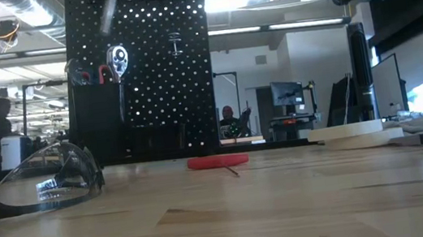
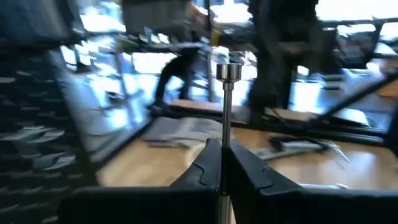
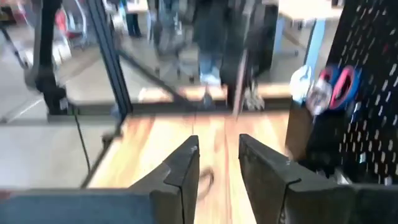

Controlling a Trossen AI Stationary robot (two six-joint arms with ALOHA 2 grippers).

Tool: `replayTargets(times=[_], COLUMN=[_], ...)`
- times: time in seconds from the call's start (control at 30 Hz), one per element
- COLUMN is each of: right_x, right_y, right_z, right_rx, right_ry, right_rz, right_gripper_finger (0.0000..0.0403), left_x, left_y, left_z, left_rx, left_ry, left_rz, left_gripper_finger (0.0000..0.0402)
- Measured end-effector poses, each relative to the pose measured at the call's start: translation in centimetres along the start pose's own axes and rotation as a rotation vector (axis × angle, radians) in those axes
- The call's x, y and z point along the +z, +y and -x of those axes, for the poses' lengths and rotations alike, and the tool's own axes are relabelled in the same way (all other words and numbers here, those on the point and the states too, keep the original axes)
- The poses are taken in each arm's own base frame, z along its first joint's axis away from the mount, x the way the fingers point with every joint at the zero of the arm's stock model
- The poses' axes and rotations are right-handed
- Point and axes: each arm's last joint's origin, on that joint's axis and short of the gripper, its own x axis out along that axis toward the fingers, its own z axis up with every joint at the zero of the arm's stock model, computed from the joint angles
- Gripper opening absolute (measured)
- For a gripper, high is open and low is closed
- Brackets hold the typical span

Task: Hang tools onto peg board
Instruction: Put the fork tube into the left pegboard organizer bin

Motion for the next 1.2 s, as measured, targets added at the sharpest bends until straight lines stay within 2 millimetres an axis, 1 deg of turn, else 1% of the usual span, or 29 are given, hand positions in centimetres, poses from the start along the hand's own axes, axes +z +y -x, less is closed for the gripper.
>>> replayTargets(times=[0.07,0.13,0.23,0.37,0.4,0.47,0.6,0.77,0.87,1.0,1.07,1.2], right_x=[-1.2,-2.3,-4.4,-6.5,-6.9,-7.7,-8.3,-8.6,-8.6,-8.6,-8.6,-8.6], right_y=[0.6,1.1,1.7,2.6,2.8,3.1,3.2,3.2,3.2,3.2,3.2,3.2], right_z=[0.1,0.0,-0.1,-0.3,-0.4,-0.6,-1.1,-1.4,-1.4,-1.4,-1.4,-1.4], right_rx=[-0.010,-0.031,-0.072,-0.086,-0.088,-0.092,-0.112,-0.117,-0.117,-0.116,-0.116,-0.115], right_ry=[0.042,0.053,0.079,0.075,0.076,0.080,0.061,0.068,0.066,0.064,0.064,0.065], right_rz=[0.007,0.003,-0.010,-0.057,-0.062,-0.061,-0.062,-0.059,-0.059,-0.060,-0.060,-0.059], right_gripper_finger=[0.0114,0.0115,0.0115,0.0115,0.0115,0.0115,0.0115,0.0115,0.0115,0.0115,0.0115,0.0115], left_x=[0.0,-0.8,-1.8,-3.1,-3.4,-3.5,-4.0,-4.1,-3.7,-2.7,-2.5,-2.4], left_y=[0.6,1.3,2.2,3.3,3.5,3.8,4.6,5.5,6.1,6.3,6.6,7.4], left_z=[1.4,2.6,3.6,4.0,3.9,3.6,2.7,1.3,0.8,0.5,0.3,-0.3], left_rx=[0.073,0.141,0.245,0.485,0.530,0.565,0.557,0.485,0.485,0.416,0.431,0.443], left_ry=[-0.025,-0.038,-0.060,-0.043,-0.035,-0.025,0.005,0.013,0.005,-0.049,-0.053,-0.052], left_rz=[0.013,0.026,0.058,0.018,-0.006,-0.034,-0.116,-0.145,-0.184,-0.241,-0.284,-0.304], left_gripper_finger=[0.0001,0.0001,0.0001,0.0000,0.0000,0.0000,0.0000,0.0000,0.0000,0.0000,0.0000,0.0000])
